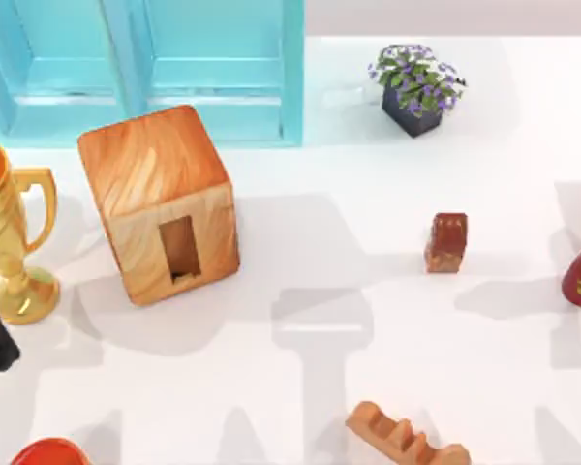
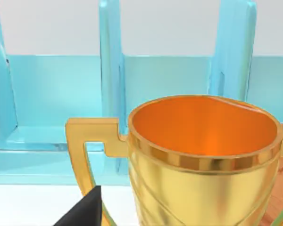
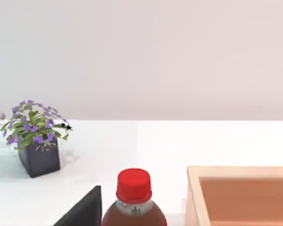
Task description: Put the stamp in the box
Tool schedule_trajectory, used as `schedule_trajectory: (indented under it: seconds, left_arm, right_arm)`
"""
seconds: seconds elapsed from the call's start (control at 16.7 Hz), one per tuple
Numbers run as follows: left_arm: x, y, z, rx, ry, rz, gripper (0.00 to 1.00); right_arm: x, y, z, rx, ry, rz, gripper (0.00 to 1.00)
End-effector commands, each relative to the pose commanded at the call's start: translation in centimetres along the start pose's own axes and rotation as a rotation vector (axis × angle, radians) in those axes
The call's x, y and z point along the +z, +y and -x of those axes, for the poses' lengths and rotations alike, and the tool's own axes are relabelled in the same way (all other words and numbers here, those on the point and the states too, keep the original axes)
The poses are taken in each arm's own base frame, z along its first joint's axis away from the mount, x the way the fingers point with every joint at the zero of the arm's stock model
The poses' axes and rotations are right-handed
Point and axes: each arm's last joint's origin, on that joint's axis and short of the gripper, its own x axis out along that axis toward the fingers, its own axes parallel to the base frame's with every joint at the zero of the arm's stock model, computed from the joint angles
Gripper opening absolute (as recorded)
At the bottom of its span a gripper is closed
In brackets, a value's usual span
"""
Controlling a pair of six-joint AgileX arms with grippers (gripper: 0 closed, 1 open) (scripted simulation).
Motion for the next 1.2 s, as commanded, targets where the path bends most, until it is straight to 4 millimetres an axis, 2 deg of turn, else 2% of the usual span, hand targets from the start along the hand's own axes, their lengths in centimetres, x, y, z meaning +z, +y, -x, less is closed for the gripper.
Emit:
schedule_trajectory:
  seconds: [0.18,0.3,0.48,0.66,0.78,0.96,1.08,1.2]
  left_arm:
    - [0.0,0.0,0.0,0.0,0.0,0.0,1.0]
    - [0.0,0.0,0.0,0.0,0.0,0.0,1.0]
    - [0.0,0.0,0.0,0.0,0.0,0.0,1.0]
    - [0.0,0.0,0.0,0.0,0.0,0.0,1.0]
    - [0.0,0.0,0.0,0.0,0.0,0.0,1.0]
    - [0.0,0.0,0.0,0.0,0.0,0.0,1.0]
    - [0.0,0.0,0.0,0.0,0.0,0.0,1.0]
    - [0.0,0.0,0.0,0.0,0.0,0.0,1.0]
  right_arm:
    - [0.2,0.0,0.0,0.004,0.007,-0.003,1.0]
    - [1.2,0.2,0.0,0.018,0.044,-0.017,1.0]
    - [4.2,0.6,-0.5,0.045,0.157,-0.055,1.0]
    - [8.3,1.3,-2.3,0.07,0.338,-0.096,1.0]
    - [10.9,2.1,-4.7,0.083,0.498,-0.116,1.0]
    - [13.3,4.3,-10.1,0.092,0.774,-0.126,1.0]
    - [13.7,6.4,-14.2,0.09,0.958,-0.117,1.0]
    - [13.0,8.8,-18.2,0.082,1.126,-0.098,1.0]
